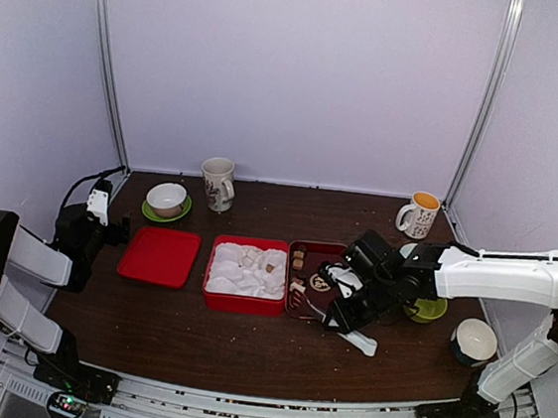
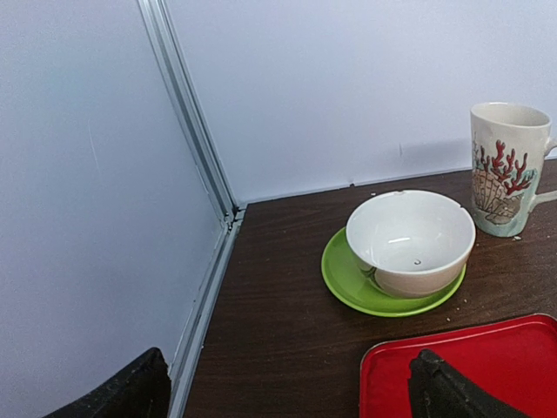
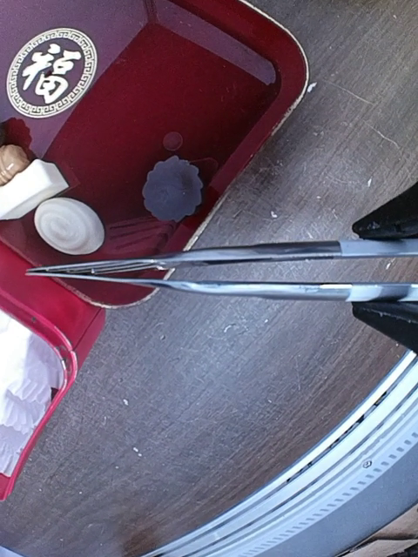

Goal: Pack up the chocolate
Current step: Adjust the fake chocolate on the plate.

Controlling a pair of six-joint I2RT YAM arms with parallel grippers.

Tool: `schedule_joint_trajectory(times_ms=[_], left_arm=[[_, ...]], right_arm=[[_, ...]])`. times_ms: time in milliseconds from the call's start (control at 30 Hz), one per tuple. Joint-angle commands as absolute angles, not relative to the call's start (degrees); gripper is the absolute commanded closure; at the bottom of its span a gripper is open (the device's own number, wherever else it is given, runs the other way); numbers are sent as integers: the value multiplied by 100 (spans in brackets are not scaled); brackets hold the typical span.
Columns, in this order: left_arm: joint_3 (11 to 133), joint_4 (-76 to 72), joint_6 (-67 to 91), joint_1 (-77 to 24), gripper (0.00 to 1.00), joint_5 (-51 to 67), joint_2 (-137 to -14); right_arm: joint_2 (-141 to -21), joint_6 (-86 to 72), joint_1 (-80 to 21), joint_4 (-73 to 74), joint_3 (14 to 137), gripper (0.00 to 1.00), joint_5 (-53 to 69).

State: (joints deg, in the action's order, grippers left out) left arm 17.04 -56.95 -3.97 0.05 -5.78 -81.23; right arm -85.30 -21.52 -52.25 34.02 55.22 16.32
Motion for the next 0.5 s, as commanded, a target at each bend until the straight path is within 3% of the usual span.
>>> schedule_joint_trajectory(times_ms=[0, 467], left_arm=[[1787, -6000, -384, 56, 2, -606, -8152], [1789, -5995, -386, 57, 2, -606, -8155]], right_arm=[[-8701, -2411, -5221, 3304, 5775, 80, 1649], [-9122, -2425, -5214, 3683, 6056, 80, 1091]])
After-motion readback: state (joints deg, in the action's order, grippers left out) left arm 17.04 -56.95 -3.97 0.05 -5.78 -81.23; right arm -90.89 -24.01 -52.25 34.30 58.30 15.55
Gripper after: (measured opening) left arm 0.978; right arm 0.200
